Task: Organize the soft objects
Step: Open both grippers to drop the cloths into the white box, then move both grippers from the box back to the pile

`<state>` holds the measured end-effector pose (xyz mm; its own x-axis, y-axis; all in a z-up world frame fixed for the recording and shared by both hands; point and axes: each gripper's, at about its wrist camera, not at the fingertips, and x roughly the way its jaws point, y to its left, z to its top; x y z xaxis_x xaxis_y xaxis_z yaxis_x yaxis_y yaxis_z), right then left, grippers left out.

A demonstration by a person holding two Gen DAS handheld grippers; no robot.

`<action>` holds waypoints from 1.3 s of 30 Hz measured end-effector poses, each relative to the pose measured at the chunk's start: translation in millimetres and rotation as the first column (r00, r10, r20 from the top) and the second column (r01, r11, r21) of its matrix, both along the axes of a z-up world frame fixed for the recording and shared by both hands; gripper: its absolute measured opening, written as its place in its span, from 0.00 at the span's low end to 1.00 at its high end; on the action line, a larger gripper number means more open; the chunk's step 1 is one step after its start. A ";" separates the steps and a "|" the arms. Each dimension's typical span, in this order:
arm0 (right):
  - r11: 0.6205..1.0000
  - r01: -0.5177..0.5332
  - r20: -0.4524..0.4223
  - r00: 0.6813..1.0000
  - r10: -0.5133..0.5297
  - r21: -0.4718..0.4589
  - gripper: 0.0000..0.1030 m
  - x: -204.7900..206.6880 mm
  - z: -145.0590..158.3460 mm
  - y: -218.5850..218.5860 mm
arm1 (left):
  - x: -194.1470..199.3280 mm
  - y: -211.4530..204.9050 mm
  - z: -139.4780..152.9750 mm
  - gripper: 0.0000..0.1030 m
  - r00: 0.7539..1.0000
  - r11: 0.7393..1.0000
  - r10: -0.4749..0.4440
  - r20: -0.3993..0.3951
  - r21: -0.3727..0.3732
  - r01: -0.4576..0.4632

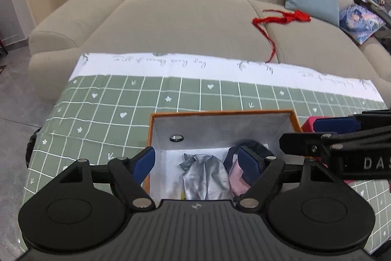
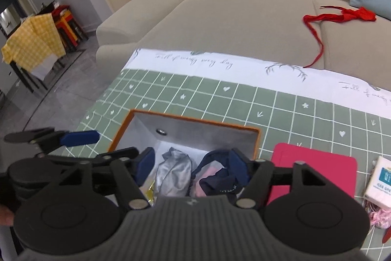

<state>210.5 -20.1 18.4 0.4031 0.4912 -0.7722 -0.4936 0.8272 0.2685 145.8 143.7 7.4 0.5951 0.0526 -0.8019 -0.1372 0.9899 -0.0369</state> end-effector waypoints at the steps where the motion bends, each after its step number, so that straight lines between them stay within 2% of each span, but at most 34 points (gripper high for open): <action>1: 1.000 0.004 0.002 1.000 -0.004 0.004 0.69 -0.4 3.0 -3.4 | -3.1 -1.7 4.2 0.88 1.000 1.000 0.005 0.011 -0.003 -0.005; 5: 0.999 0.041 0.037 0.998 -0.041 -0.005 0.70 -3.3 15.0 -17.9 | -11.2 -9.4 16.8 0.88 0.999 0.999 0.016 0.040 -0.030 -0.015; 13: 0.994 0.111 0.076 0.991 -0.110 -0.001 0.68 -6.4 32.2 -70.8 | -10.7 -51.7 36.6 0.88 0.997 0.999 -0.037 0.072 -0.036 0.040; 18: 0.984 0.180 0.107 0.978 -0.180 0.004 0.63 -2.5 39.8 -125.1 | -3.2 -83.6 42.6 0.88 0.993 0.998 -0.032 0.112 -0.053 0.038; 23: 0.957 0.292 0.116 0.950 -0.290 0.001 0.57 1.3 36.5 -200.8 | 13.7 -120.2 43.5 0.88 0.993 0.993 -0.065 0.099 -0.094 0.074; 28: 0.893 0.450 0.048 0.891 -0.451 0.030 0.55 4.9 11.5 -289.1 | 26.2 -168.7 38.4 0.88 0.972 0.972 -0.211 0.103 -0.087 0.220; 31: 0.857 0.516 -0.018 0.856 -0.516 -0.014 0.55 6.0 -15.4 -331.0 | 30.9 -200.2 29.7 0.88 0.957 0.957 -0.274 0.098 -0.073 0.282; 35: 0.814 0.581 -0.083 0.810 -0.581 -0.018 0.55 2.8 -51.6 -364.5 | 35.5 -239.3 12.8 0.88 0.938 0.933 -0.343 0.058 -0.094 0.347; 39: 0.781 0.625 -0.150 0.771 -0.619 -0.007 0.53 7.1 -88.9 -380.7 | 33.6 -275.1 -3.5 0.88 0.914 0.912 -0.405 0.021 -0.066 0.405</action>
